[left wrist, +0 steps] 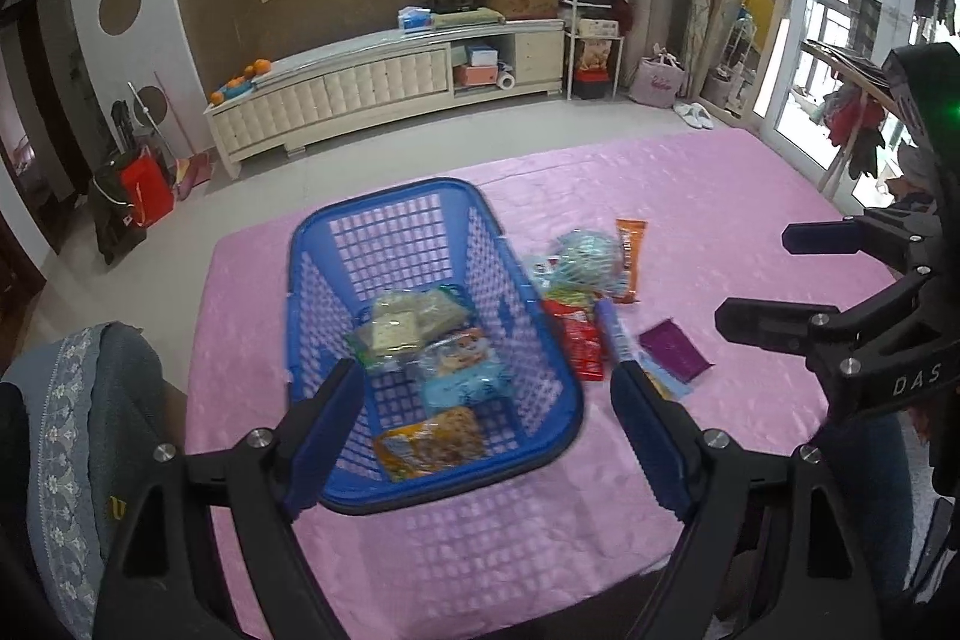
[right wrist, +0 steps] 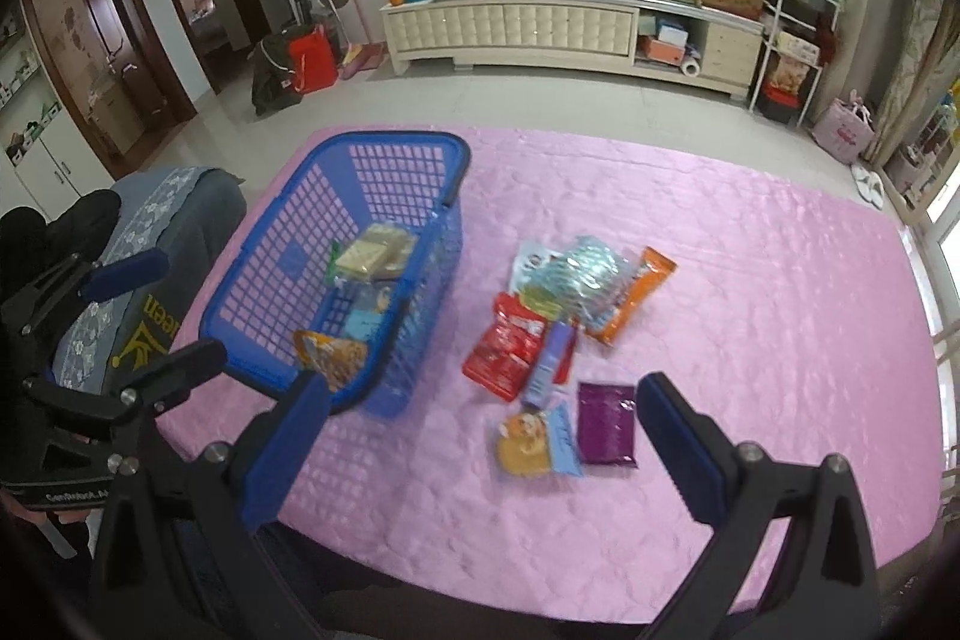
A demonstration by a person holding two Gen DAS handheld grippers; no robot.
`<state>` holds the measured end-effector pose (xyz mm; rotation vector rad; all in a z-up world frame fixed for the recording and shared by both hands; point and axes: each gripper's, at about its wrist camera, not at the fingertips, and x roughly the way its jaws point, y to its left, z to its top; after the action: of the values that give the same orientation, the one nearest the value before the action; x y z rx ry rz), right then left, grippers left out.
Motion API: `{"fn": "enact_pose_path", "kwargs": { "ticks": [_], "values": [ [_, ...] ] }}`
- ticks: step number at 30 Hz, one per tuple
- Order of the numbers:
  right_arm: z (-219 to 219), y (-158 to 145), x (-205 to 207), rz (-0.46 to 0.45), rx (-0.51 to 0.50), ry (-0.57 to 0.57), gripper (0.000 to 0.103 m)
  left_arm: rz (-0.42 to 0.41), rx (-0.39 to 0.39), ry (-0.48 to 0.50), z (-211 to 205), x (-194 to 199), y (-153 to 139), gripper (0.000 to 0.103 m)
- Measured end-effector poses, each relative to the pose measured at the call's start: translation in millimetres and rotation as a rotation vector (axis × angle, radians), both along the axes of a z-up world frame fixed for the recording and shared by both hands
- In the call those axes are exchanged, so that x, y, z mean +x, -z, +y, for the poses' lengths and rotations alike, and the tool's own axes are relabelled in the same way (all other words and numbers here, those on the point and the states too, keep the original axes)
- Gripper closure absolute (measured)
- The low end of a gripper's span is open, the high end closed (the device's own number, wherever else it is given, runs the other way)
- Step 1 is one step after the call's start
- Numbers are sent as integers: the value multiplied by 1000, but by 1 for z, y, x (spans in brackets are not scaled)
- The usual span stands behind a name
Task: Organize snacks
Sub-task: 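Move both tools back toward the remaining snacks, then lower the left tool onto the cartoon-face bun bag and close it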
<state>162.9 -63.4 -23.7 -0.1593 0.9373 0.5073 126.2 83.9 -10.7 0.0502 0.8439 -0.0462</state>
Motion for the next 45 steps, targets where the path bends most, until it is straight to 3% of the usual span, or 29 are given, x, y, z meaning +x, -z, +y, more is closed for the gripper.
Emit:
{"fn": "enact_pose_path", "kwargs": {
  "ticks": [18, 27, 34, 37, 38, 45],
  "values": [
    [-87, 13, 1, -4, -16, 67, 0, 53, -22, 28, -87, 21, 20, 21],
    [-119, 45, 16, 27, -10, 93, 0, 119, -46, 31, -115, 42, 56, 21],
    [-135, 76, 30, 71, -22, 111, 0, 178, -79, -32, -121, 64, 93, 20],
    [-142, 89, 38, 79, -8, 134, 0, 206, -60, -44, -127, 74, 108, 11],
    [-143, 95, 42, 86, -16, 135, 0, 212, -43, -54, -128, 77, 113, 2],
    [-150, 123, 64, 128, -26, 156, 0, 280, -51, -101, -126, 104, 148, 0]
  ]
}}
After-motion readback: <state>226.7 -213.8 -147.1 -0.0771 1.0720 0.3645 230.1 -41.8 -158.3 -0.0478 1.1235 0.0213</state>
